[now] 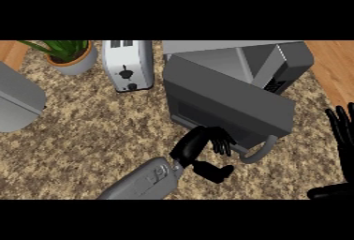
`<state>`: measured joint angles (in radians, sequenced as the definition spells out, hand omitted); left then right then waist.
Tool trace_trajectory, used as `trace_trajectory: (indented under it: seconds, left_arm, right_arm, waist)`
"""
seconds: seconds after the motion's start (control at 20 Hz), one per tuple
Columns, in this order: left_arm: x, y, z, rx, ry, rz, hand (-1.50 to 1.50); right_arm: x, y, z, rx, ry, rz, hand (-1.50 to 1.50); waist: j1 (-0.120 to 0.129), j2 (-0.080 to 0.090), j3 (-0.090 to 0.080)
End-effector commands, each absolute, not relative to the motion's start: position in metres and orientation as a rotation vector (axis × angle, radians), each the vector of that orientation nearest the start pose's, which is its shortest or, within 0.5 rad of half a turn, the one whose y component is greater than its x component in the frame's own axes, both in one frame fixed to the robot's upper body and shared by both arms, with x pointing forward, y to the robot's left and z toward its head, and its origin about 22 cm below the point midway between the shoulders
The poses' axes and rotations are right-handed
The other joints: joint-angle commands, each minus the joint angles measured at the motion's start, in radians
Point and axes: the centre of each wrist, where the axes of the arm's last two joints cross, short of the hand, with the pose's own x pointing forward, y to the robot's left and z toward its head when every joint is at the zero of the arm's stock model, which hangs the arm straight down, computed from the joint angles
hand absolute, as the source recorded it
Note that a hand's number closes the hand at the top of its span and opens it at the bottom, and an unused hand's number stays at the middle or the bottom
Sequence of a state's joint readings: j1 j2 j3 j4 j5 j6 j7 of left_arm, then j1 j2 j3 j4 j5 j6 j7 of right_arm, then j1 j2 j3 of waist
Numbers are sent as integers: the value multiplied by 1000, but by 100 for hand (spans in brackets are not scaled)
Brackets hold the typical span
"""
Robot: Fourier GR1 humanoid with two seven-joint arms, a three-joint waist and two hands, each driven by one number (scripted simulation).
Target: Pick up the milk, place it into the microwave and close the microwave
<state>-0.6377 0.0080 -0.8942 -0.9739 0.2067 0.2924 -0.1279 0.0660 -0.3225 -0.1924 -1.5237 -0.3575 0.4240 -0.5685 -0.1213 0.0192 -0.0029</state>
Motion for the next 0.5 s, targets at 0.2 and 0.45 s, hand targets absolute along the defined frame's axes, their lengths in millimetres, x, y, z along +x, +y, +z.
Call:
trace_trajectory:
  seconds: [0.2,0.45]
  left_arm:
    - [300,1,17,-357,-1691,-684,150]
    - [319,0,36,-363,-1772,-597,150]
  right_arm:
    - [241,-342,46,403,-2149,178,-150]
    - [247,-334,63,471,-2168,255,-150]
  waist:
    - [-84,22,-3]
    - [-141,35,-4]
